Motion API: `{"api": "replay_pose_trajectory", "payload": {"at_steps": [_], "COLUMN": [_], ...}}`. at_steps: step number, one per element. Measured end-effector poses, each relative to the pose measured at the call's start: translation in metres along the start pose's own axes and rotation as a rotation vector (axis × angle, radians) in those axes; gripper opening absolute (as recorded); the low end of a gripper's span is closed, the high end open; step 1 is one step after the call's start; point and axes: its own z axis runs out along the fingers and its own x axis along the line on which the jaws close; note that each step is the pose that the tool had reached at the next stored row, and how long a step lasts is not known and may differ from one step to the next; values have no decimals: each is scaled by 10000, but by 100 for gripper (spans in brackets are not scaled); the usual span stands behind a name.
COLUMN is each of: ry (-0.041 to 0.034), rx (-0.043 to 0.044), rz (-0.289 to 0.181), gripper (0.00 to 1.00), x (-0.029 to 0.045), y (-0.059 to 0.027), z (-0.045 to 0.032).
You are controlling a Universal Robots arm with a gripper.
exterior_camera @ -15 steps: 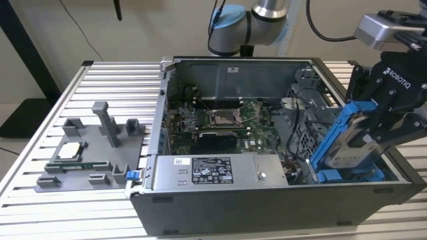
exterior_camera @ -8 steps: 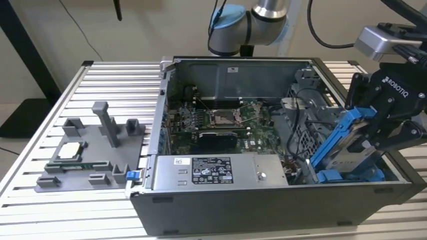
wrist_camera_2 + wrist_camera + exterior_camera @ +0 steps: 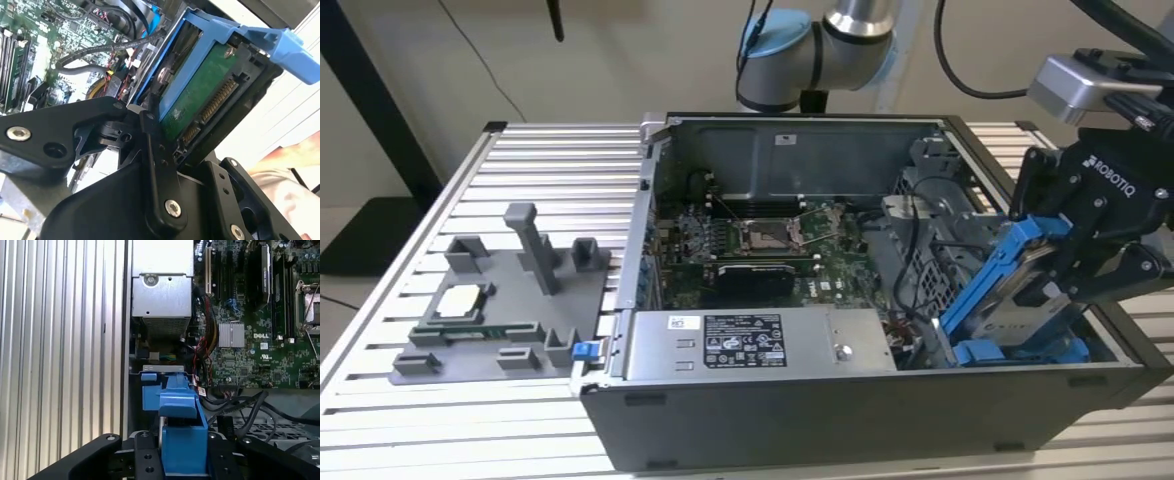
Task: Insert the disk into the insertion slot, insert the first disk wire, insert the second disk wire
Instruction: 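Insert the disk into the insertion slot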
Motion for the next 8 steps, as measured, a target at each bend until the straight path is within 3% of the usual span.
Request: {"api": "replay_pose_trajectory", "payload": {"at_steps": [1,8], "ry": [3,6], "rx": [2,-1], "rz": [0,5], "gripper": [100,100], "x": [0,-1], "y": [-1,2], "z": [-1,-11]}}
